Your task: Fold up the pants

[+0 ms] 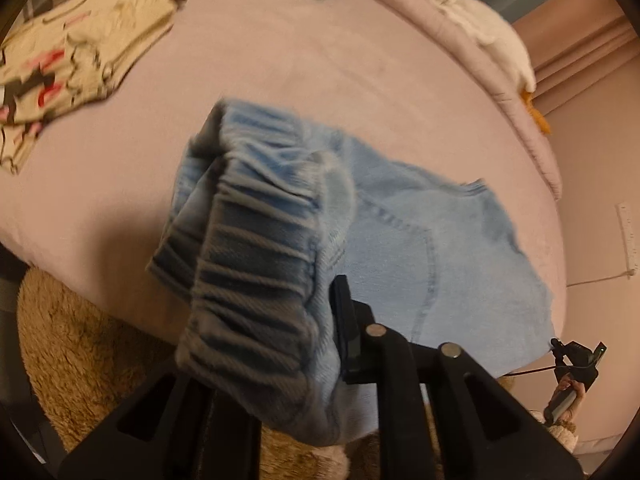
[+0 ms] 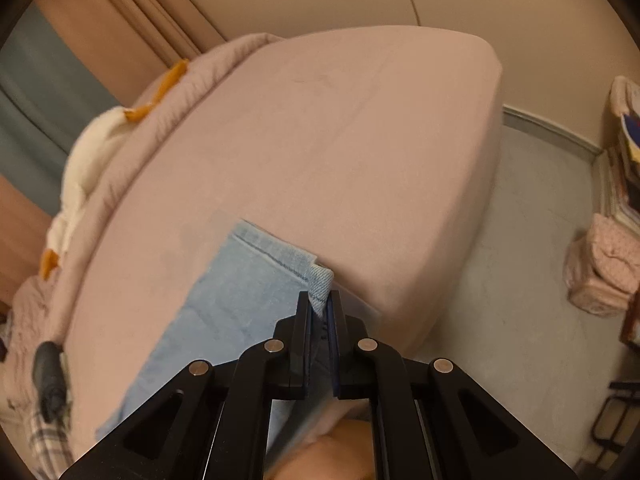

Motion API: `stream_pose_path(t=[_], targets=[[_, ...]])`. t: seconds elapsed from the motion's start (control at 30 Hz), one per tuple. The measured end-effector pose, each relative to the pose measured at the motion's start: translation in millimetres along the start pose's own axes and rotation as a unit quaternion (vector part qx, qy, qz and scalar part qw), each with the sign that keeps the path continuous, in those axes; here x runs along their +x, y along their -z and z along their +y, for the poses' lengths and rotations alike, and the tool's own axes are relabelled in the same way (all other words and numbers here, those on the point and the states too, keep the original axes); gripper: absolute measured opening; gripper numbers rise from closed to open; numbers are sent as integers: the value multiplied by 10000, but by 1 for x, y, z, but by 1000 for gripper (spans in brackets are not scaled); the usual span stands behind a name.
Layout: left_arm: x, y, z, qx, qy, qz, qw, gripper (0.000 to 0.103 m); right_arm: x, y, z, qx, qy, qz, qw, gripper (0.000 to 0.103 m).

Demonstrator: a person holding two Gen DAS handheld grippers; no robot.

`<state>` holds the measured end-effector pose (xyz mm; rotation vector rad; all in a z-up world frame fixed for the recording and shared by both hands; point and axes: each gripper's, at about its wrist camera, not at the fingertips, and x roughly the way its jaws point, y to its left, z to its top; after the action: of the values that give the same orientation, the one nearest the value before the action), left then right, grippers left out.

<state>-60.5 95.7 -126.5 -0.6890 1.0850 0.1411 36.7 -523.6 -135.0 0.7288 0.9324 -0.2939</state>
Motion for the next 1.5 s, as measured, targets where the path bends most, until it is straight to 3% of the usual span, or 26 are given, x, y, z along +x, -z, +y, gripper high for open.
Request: stream_pose_path(t=[0.1, 0.2, 0.27, 0.4, 0.43, 0.5, 0.6, 0.7, 0.73, 0.83, 0.87, 0.97, 1.03, 1.1, 1.13, 1.17, 1.3, 1.4, 1.5], targets=[[5, -1, 2, -34, 20, -15, 10000, 20, 27, 5, -4, -132, 364, 394, 9985, 7], [-2, -4, 0, 62, 47, 120, 9999, 25, 27, 7, 11, -539, 799, 384, 9946, 9], [-9, -6, -1, 64, 87, 149, 9998, 36, 20, 6, 26, -700, 1006, 413, 9916, 21], [-42, -10, 4, -105, 88, -336, 9993, 79, 0, 16, 79, -1326, 762, 257, 9879, 43], [-47, -12, 5, -131, 39, -495, 9987, 86, -4, 25, 105, -1654, 482, 308, 9846, 44], [-56, -20, 12, -102, 0, -856, 9963, 88, -6, 43, 140, -2074, -19, 519, 9769, 44], [-42, -36, 21, -125, 69, -806, 9966, 89, 2, 84, 211, -2898, -888, 1016, 9475, 46], [-13, -50, 27, -162, 193, -409, 9988, 89, 16, 134, 278, -3578, -1541, 1655, 9060, 46], [-7, -52, 28, -162, 193, -336, 9991, 89, 22, 154, 304, -3847, -1783, 1873, 8861, 46], [5, -59, 36, -263, 401, -262, 9985, 86, 37, 193, 344, -4248, -1896, 2246, 8562, 47], [5, -59, 37, -267, 410, -298, 9984, 81, 44, 208, 356, -4400, -1908, 2419, 8434, 48], [5, -56, 31, -79, 280, -385, 9988, 62, 60, 236, 374, -4814, -1666, 2554, 8217, 57], [4, -55, 30, -133, 304, -440, 9985, 55, 72, 247, 377, -5002, -1354, 2511, 8175, 57], [2, -53, 30, -189, 299, -512, 9981, 50, 72, 254, 379, -5087, -1411, 2388, 8150, 56], [-1, -52, 29, -219, 273, -565, 9978, 47, 68, 254, 378, -5161, -1416, 2294, 8130, 38], [-3, -52, 26, -202, 226, -613, 9977, 44, 66, 253, 377, -5150, -1438, 2294, 8133, 11], [-32, -52, 9, 86, 232, -1046, 9942, 37, 55, 224, 374, -4780, -1599, 2236, 8343, 10], [-52, -57, 2, 311, 99, -1400, 9896, 38, 33, 211, 386, -4774, -1868, 1907, 8371, 9], [-46, -66, 16, 137, 82, -1222, 9924, 38, 24, 213, 401, -4711, -2234, 1874, 8325, 1]])
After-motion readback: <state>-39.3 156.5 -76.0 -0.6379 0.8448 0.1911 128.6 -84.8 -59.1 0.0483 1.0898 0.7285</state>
